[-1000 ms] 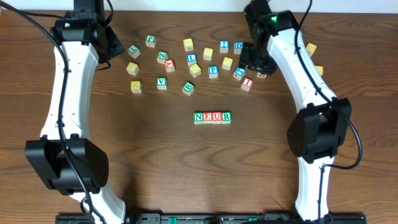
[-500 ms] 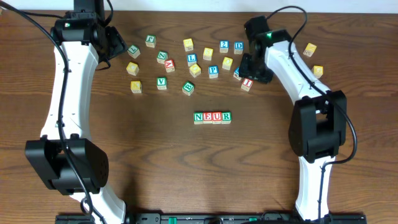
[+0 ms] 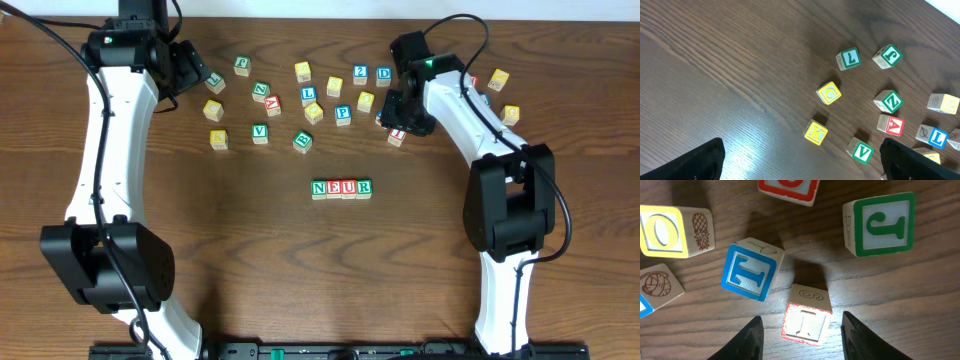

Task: Spell out NEURIPS
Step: 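Lower and grasp the red I block with the right gripper, then carry the I block and set it right of the R block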

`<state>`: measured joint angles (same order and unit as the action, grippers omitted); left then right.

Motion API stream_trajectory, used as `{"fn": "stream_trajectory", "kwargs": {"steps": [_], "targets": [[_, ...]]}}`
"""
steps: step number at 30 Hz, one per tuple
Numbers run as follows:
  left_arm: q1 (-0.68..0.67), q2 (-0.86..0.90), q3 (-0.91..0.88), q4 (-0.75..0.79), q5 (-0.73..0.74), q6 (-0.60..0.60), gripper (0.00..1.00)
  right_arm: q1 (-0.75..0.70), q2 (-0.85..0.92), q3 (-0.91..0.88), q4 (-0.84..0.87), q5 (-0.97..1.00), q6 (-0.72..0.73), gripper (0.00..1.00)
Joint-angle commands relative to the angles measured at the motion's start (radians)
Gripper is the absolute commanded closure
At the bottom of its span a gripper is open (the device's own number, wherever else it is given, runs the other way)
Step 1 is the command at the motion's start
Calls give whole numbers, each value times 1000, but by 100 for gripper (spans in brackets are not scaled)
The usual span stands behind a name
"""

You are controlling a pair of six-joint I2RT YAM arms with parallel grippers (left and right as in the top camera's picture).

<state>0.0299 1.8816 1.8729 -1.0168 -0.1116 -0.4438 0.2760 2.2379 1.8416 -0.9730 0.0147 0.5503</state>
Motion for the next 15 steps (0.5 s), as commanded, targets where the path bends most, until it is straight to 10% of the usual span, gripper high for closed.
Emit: {"fn": "stream_trajectory", "kwargs": {"steps": [1,15], "targets": [[2,10,-4,-3,-13,6,2,14,37,-6,-3,1,-24,55],[2,10,-4,-3,-13,6,2,13,49,-5,1,2,-96,64]]}}
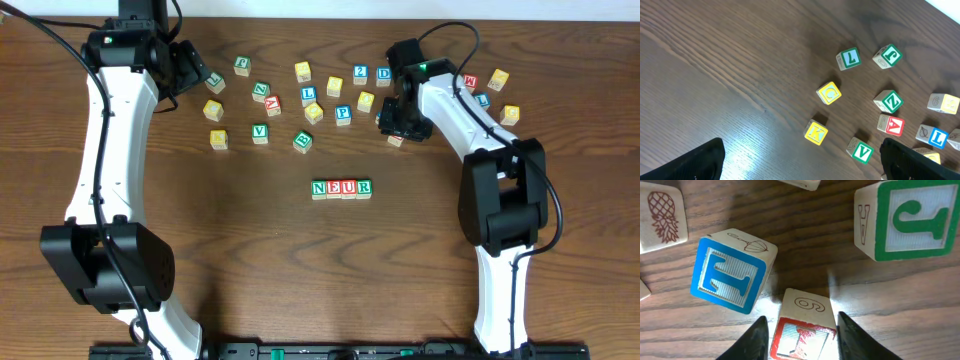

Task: Spell out NEURIPS
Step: 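Carry the I block and set it right of the R block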

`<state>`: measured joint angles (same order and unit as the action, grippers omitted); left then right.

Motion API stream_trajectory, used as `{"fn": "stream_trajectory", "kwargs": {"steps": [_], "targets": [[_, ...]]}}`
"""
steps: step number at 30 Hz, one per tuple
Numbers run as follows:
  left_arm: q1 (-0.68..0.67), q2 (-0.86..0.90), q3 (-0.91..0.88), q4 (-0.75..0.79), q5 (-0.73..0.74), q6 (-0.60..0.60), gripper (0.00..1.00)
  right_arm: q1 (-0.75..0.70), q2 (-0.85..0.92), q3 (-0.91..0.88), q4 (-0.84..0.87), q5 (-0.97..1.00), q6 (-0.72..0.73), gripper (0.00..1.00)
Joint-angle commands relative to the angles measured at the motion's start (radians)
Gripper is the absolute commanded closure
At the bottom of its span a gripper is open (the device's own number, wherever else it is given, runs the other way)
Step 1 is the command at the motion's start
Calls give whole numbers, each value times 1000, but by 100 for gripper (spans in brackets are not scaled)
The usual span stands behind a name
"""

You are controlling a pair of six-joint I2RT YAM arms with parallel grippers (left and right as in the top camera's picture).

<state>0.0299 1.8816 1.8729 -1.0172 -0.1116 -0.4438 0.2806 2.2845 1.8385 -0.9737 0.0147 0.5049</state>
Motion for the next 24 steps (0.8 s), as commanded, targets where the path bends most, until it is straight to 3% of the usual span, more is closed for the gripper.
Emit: {"fn": "stream_trajectory", "kwargs": {"steps": [1,14,24], "targets": [[2,10,-4,-3,-13,6,2,9,3,-2,3,3,-62,65],[2,10,-4,-3,-13,6,2,8,3,1,0,1,-200,75],[2,10,-4,-3,-13,6,2,12,-16,26,-167,-85,-257,79]]}}
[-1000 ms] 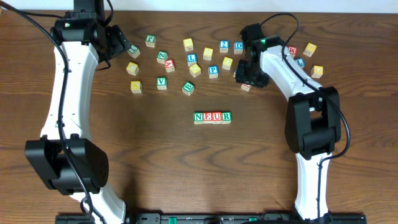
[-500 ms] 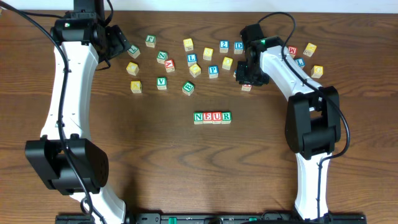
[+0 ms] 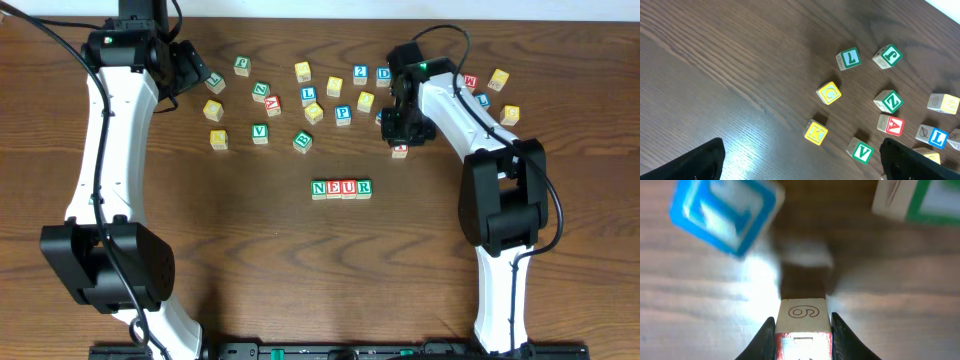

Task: Spell out NEURIPS
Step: 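Carry the I block and set it right of the R block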

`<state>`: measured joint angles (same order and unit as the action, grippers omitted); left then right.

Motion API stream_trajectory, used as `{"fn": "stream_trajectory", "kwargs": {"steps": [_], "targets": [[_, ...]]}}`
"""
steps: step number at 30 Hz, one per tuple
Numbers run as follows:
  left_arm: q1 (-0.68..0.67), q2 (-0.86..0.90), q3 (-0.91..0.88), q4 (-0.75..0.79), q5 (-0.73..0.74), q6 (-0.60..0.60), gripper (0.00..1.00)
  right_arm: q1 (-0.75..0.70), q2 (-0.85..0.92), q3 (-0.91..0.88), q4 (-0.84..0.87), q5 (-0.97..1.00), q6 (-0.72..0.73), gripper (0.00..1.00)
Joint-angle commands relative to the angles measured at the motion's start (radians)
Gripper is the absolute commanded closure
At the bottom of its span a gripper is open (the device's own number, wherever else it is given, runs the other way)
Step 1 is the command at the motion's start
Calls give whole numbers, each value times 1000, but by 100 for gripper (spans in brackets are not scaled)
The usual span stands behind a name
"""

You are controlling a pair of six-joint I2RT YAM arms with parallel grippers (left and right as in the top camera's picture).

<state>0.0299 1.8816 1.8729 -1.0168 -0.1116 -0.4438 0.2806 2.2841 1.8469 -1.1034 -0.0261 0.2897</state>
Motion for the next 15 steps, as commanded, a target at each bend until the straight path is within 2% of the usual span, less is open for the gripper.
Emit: {"fn": "stream_trajectory", "kwargs": {"steps": [1,7,15], "targets": [[2,10,-4,-3,-13,6,2,14,-16,18,-56,-48,-45,79],[2,10,-4,-3,-13,6,2,48,-16,17,-154,-48,-60,81],[2,10,-4,-3,-13,6,2,85,-16,2,-174,-48,-53,80]]}}
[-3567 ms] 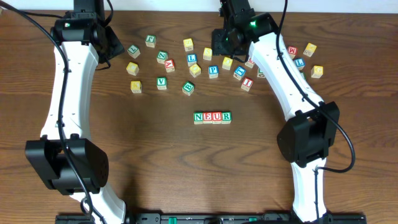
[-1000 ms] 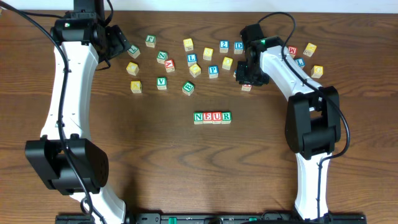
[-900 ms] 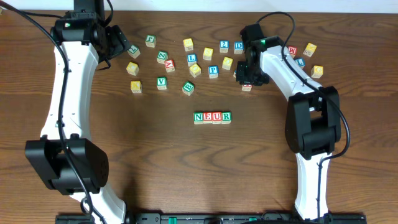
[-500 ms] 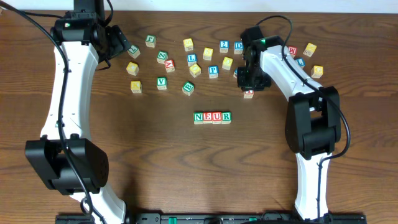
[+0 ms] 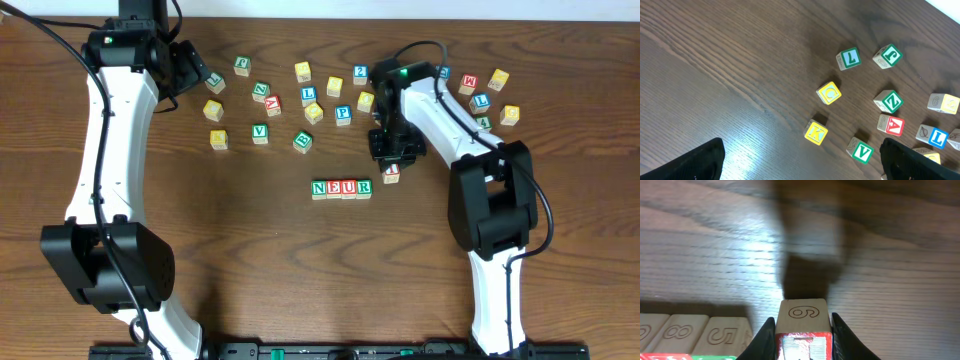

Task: Spell out NEURIPS
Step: 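Carry the I block and set it right of the R block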

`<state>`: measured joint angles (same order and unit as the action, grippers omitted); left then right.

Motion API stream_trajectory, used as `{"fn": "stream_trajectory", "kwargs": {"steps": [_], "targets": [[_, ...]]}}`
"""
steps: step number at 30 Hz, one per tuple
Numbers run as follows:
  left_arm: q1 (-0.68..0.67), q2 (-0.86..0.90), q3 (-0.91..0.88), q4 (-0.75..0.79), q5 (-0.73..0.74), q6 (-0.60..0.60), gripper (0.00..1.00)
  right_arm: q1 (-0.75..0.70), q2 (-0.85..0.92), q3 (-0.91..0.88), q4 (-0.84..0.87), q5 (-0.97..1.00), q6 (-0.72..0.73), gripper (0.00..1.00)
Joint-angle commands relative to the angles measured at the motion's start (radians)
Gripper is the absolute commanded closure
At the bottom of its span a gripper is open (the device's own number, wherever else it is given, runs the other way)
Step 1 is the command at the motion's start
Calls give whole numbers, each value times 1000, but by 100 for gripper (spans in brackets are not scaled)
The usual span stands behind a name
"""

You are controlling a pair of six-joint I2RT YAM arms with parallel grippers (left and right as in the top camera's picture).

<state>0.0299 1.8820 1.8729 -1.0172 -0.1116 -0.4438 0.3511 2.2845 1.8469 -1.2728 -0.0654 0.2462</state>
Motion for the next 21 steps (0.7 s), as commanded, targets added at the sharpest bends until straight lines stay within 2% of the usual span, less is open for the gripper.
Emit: {"fn": "stream_trajectory", "kwargs": {"steps": [1,21], "targets": [[2,9,-4,-3,-13,6,2,19,-16,2,-8,-9,3,80],[2,9,-4,-3,-13,6,2,74,-16,1,-92,-16,83,78]]}}
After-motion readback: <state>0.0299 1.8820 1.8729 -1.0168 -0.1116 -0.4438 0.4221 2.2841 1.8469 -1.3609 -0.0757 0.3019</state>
